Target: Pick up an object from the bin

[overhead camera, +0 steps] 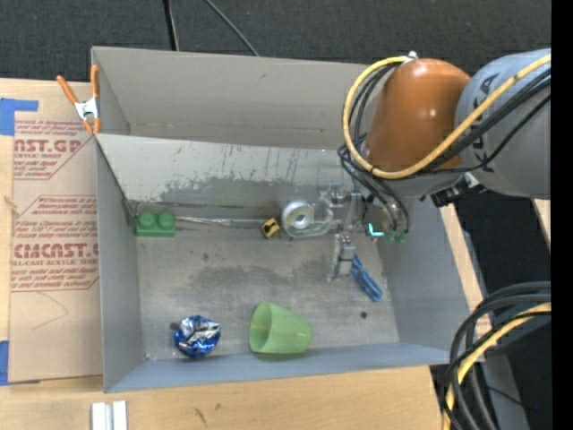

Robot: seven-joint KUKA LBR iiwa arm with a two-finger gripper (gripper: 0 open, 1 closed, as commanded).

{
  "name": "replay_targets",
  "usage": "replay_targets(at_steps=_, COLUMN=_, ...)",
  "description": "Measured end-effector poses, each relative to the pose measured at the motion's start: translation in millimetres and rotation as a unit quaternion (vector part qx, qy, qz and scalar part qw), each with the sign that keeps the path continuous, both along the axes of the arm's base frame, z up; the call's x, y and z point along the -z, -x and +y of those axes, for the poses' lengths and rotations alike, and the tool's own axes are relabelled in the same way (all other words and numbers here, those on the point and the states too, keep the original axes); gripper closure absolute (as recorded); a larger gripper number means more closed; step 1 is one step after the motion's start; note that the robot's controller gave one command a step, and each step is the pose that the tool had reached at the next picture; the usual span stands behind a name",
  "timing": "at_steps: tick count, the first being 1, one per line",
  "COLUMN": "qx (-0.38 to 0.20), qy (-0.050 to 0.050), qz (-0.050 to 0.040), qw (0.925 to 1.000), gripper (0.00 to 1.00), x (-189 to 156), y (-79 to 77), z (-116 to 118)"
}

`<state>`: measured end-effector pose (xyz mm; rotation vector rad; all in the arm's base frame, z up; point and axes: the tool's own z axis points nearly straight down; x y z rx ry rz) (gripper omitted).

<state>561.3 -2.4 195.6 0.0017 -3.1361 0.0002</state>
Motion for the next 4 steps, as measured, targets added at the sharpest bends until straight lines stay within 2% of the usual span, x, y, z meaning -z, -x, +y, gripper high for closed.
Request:
replay_targets(at_steps=1, qx=0.009, qy=0.002, qz=-0.0008, qw=1.0, gripper=0.0, x=48, y=20.6, z=-103)
replay_targets(at_steps=2, qx=0.122, qy=0.0, qz=-0.0029, qw=0.9926, gripper=0.0, x=121, y=23.3, z=-108)
replay_targets(at_steps=3, qx=0.121, qy=0.0, qz=-0.0045, qw=0.9926, gripper=1.0, x=120, y=22.0, z=-108)
replay_targets(at_steps=4, qx=0.125, qy=0.0, qz=-0.0075, qw=0.9921, gripper=1.0, x=19, y=9.0, z=-112)
